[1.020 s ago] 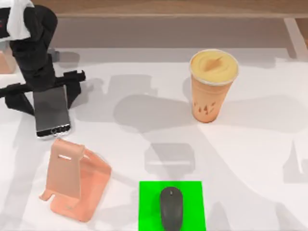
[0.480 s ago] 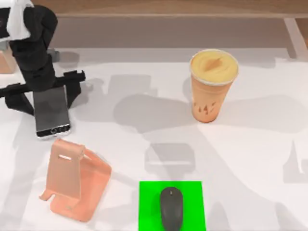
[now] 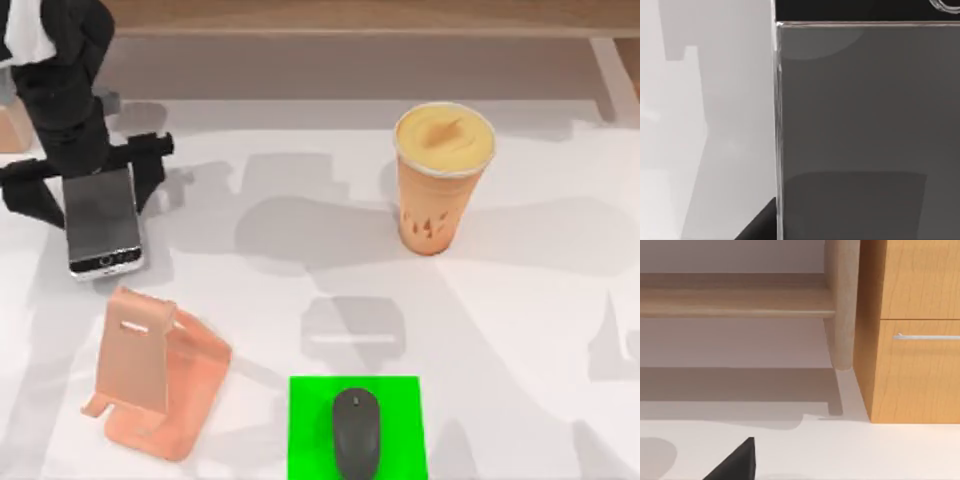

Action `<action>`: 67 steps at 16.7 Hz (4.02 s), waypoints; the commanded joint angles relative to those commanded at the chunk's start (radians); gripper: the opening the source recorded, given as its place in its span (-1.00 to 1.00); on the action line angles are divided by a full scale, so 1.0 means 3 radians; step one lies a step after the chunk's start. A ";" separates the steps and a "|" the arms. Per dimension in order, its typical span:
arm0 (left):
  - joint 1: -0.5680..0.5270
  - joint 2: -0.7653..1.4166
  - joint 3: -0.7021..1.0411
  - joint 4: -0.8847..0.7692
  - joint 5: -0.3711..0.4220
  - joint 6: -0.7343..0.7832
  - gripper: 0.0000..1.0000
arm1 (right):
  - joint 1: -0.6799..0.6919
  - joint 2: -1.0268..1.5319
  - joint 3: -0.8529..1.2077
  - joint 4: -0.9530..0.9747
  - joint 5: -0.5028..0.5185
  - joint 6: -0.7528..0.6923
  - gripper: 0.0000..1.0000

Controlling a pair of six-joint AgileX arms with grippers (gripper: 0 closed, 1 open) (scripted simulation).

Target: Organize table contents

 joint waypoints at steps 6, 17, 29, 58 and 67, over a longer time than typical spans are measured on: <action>0.0001 -0.0013 0.0029 -0.0049 -0.0002 0.0006 -1.00 | 0.0000 0.0000 0.0000 0.0000 0.0000 0.0000 1.00; -0.1055 -0.2079 -0.1009 0.0851 -0.0994 -0.0123 -1.00 | 0.0000 0.0000 0.0000 0.0000 0.0000 0.0000 1.00; -0.2779 -0.5926 -0.4017 0.1323 -0.1967 -0.0100 -1.00 | 0.0000 0.0000 0.0000 0.0000 0.0000 0.0000 1.00; -0.3117 -0.6970 -0.4459 0.1868 -0.1750 0.0750 -1.00 | 0.0000 0.0000 0.0000 0.0000 0.0000 0.0000 1.00; -0.2515 -0.6283 -0.4664 0.2334 -0.1441 0.0661 -1.00 | 0.0000 0.0000 0.0000 0.0000 0.0000 0.0000 1.00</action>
